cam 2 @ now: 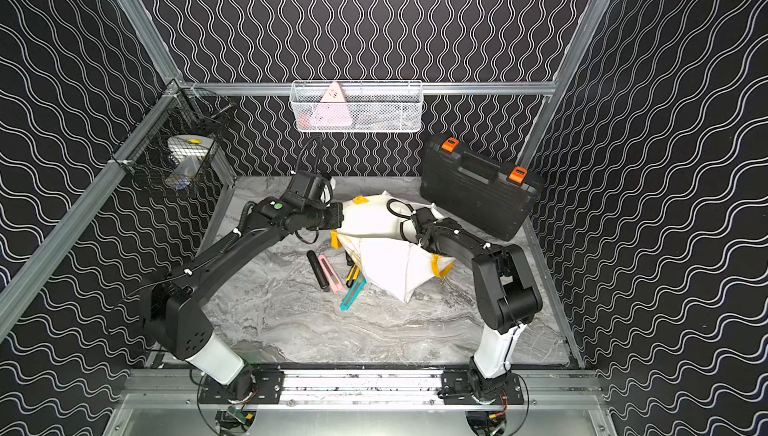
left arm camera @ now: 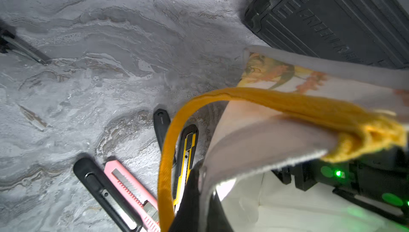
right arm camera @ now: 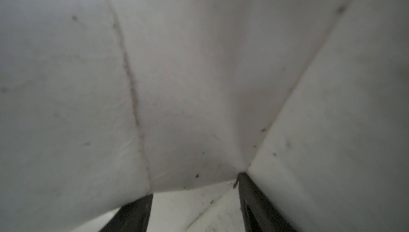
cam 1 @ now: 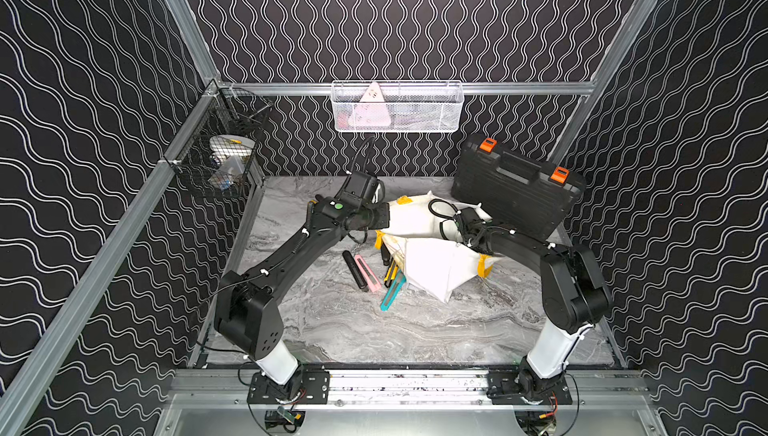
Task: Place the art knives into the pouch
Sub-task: Open the pouch at the center of the board.
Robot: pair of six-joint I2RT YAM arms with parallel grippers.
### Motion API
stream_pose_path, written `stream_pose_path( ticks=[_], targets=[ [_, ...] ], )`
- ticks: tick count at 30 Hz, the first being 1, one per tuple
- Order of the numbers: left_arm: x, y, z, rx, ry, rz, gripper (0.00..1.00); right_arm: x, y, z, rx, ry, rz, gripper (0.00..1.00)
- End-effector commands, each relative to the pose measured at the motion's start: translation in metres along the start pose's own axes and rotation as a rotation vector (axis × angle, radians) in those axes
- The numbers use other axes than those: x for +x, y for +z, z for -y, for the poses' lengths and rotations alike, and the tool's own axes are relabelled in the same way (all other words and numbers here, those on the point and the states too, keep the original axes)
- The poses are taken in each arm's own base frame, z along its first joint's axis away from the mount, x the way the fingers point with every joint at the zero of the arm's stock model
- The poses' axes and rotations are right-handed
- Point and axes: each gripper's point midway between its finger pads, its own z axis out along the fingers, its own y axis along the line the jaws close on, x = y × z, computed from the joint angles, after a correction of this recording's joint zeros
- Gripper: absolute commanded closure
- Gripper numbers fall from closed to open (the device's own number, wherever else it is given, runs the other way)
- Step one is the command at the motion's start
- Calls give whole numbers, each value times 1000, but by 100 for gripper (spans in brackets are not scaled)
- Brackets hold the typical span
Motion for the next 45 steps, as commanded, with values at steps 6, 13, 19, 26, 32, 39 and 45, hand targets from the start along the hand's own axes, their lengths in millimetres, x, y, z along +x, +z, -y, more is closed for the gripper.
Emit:
stream_pose_path(
  ticks=[6,13,19,26,32,39,45],
  targets=[
    [1,-9,-34,-113,2,54,100,21,-3,52,202,7,-79,37],
    [34,15,11,-28,42,6,100,7,-30,2,13,-54,-5,30],
    [44,30,55,23,55,-5,100,8,-48,-68,-55,-236,29,23],
    [44,28,63,18,54,1,100,-1,-68,-100,-72,-268,90,21],
    [42,23,65,16,57,10,100,-28,-136,-102,-73,-222,276,21],
    [40,15,68,-4,79,18,100,-44,-208,-68,-39,-105,460,21],
    [37,5,70,-9,88,38,100,-49,-216,-2,8,63,491,22]
  ],
)
